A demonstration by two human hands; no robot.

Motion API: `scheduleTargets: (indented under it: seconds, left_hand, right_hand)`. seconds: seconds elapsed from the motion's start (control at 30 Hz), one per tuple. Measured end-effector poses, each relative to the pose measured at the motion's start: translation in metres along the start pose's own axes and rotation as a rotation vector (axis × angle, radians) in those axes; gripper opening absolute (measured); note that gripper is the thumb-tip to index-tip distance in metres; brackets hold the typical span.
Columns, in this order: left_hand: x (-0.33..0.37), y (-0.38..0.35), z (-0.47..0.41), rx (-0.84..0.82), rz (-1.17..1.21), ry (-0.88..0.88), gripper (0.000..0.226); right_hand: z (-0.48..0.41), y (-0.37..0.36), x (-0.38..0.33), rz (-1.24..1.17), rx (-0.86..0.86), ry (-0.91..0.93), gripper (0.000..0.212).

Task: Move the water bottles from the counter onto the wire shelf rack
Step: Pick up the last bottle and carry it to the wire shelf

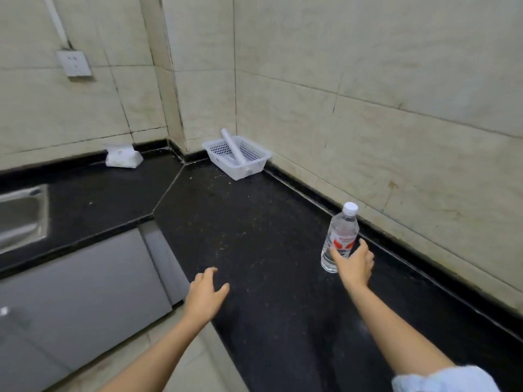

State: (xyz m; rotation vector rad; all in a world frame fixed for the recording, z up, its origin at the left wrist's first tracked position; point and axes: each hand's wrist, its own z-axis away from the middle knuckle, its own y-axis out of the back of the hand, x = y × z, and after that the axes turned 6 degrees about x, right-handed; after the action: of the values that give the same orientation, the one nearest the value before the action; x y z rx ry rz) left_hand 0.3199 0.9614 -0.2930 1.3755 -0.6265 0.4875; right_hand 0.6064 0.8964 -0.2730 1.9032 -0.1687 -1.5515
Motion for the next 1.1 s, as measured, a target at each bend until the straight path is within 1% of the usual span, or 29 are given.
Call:
scheduleTargets:
  seconds: [0.2, 0.27, 0.33, 0.4, 0.6, 0.77, 0.83, 1.1]
  left_hand:
    - [0.010, 0.000, -0.074, 0.039, 0.045, 0.002, 0.048]
    - [0.008, -0.004, -0.087, 0.028, 0.051, 0.014, 0.048]
    - [0.007, -0.011, -0.094, 0.002, 0.063, 0.026, 0.048]
    - [0.010, -0.019, -0.099, -0.032, 0.082, 0.034, 0.047]
    - [0.026, -0.042, -0.106, -0.159, 0.136, -0.006, 0.047]
    - [0.028, -0.050, -0.114, -0.262, 0.181, -0.058, 0.046]
    - [0.022, -0.053, -0.113, -0.331, 0.181, -0.097, 0.045]
    - [-0.017, -0.048, -0.111, -0.608, 0.186, -0.267, 0.046]
  right_hand:
    - [-0.055, -0.037, -0.008, -0.085, 0.036, -0.062, 0.094]
    - [-0.062, -0.045, -0.006, -0.142, 0.068, -0.073, 0.090]
    - [-0.064, -0.050, -0.003, -0.192, 0.080, -0.075, 0.080]
    - [-0.063, -0.053, 0.001, -0.198, 0.078, -0.073, 0.074]
    - [-0.054, -0.044, 0.007, -0.144, 0.082, -0.117, 0.075]
    - [-0.021, -0.038, 0.007, -0.053, 0.100, -0.161, 0.074]
    - [0.000, -0.035, 0.007, -0.017, 0.121, -0.194, 0.075]
    - [0.112, -0.027, -0.007, 0.021, 0.304, -0.296, 0.074]
